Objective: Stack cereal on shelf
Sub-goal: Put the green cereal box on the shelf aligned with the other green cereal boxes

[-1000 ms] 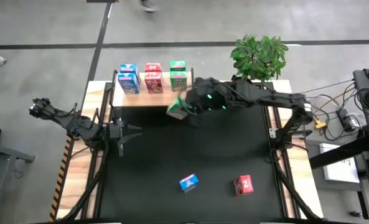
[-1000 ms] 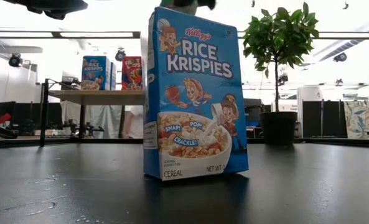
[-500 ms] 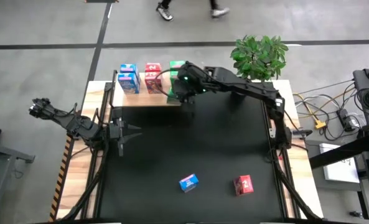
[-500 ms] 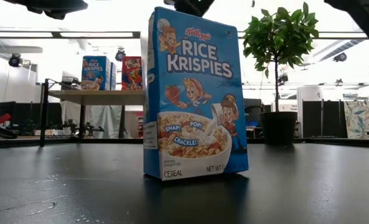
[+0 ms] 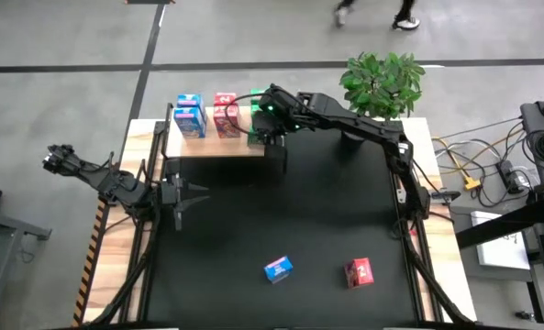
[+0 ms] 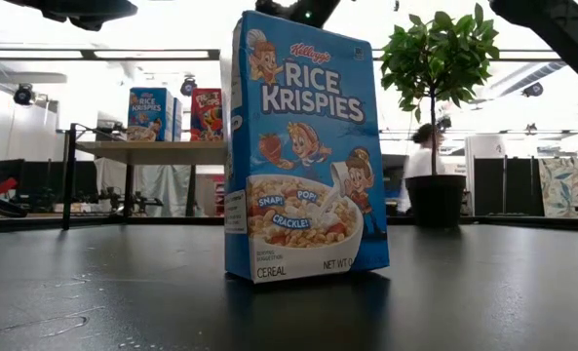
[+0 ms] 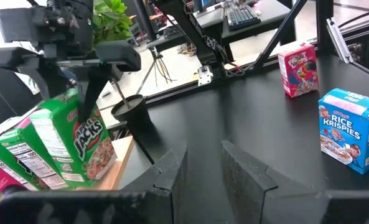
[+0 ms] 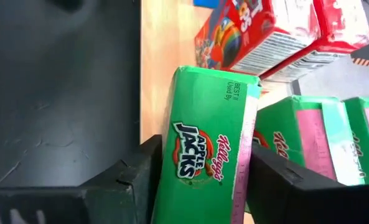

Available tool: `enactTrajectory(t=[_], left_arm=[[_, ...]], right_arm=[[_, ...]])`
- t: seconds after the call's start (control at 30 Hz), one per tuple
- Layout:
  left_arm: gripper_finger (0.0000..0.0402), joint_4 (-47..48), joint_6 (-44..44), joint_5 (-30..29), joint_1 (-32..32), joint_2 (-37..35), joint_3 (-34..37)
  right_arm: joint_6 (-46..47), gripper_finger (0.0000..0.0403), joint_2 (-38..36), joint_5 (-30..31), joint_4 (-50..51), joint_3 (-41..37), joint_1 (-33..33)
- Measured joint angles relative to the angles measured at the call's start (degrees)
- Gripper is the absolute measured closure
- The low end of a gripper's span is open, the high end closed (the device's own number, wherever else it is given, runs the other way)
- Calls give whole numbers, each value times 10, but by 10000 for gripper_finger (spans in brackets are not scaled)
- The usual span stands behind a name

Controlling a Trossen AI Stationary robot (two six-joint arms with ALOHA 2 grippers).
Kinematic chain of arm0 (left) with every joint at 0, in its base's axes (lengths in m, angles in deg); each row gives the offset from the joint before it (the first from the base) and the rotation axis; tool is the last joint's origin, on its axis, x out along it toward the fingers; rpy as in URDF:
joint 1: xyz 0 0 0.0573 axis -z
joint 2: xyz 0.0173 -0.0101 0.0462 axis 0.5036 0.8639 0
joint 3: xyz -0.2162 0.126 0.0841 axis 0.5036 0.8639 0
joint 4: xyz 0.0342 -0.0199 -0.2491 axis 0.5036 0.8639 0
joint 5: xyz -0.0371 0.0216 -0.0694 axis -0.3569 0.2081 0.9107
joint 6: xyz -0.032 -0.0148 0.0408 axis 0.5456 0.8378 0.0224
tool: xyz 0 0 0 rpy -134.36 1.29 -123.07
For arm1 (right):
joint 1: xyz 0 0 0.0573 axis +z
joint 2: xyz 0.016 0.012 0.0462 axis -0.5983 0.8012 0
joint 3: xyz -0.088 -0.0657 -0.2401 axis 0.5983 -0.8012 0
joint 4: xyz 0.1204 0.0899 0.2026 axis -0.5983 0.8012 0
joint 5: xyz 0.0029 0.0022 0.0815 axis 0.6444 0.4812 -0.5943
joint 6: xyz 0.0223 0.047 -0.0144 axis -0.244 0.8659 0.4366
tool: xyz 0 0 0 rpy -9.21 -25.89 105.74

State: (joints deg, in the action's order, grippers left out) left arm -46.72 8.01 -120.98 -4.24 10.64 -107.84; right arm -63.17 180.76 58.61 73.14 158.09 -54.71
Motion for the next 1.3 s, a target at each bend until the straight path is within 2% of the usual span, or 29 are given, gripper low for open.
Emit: enactTrajectory(t=[0.27,0.77,1.03,1.17,1.23,1.3], left_arm=[[325,2,0,0,0,0,0],[325,-2,4,0,0,0,-1],[325,0,4,0,0,1,-1],[325,0,4,0,0,1,-1],[325,0,3,0,0,1,-1],[325,2,3,0,0,1,-1]], right_arm=[[-1,189,-1,0,0,4,-10],[-3,188,-19,2,-2,27,-4],[63,190,-51,-20,-10,26,50],[78,210,-36,-15,6,23,99],[83,228,-20,12,10,18,119],[85,251,-2,82,24,12,133]])
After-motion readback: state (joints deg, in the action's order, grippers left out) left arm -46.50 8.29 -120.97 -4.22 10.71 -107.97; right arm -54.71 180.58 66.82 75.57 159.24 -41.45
